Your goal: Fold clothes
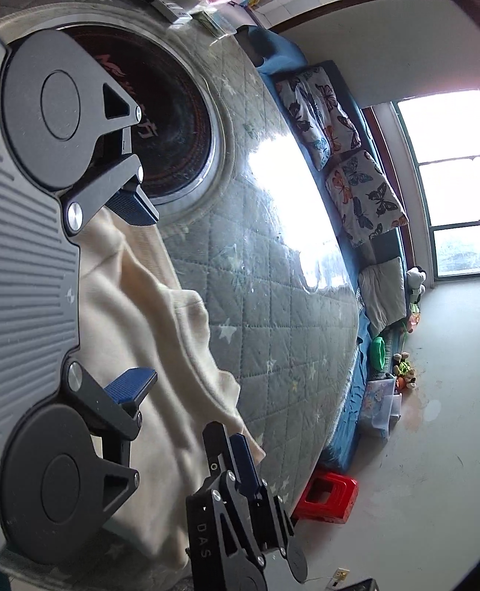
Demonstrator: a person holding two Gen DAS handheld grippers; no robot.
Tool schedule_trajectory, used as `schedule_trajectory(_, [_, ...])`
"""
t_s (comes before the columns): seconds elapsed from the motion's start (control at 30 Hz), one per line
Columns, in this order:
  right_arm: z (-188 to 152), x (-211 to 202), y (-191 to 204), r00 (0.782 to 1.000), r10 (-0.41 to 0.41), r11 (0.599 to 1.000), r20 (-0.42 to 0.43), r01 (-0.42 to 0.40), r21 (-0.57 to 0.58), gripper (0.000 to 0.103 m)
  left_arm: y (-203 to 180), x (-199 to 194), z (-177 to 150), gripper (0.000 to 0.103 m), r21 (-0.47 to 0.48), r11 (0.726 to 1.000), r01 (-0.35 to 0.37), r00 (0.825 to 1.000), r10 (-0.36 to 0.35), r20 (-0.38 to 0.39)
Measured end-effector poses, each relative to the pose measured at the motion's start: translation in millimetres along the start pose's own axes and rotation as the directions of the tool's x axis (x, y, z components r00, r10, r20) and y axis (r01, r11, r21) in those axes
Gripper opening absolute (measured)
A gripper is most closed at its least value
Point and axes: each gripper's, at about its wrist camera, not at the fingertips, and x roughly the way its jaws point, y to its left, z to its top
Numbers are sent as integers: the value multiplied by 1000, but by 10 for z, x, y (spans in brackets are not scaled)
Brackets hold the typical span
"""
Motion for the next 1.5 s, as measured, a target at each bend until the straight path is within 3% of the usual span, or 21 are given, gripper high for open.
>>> schedule_trajectory(0.2, [72,224,-80,1000,-21,1000,-18,22,23,27,55,331,109,87,-7,1000,-18,999,18,-42])
schedule_trajectory(0.37, [95,220,-90,1000,-22,1000,-15,22,19,27,171,388,130,87,-80,997,12,998,-17,-56])
schedule_trajectory(0.9, [-193,-273,501,992,122,983,-32,-126,-137,29,80,-233,-174,87,-48,999,-23,1000,22,-20])
schedule_trajectory(1.17, [-309,-297,622,988,142,977,-52,-149,-155,32,-9,-414,-508,88,-50,997,-52,998,50,-35])
schedule_trajectory(1.5, [-330,-350,620,989,138,975,-44,-144,-169,32,4,-632,-541,88,-105,993,-55,998,55,-2])
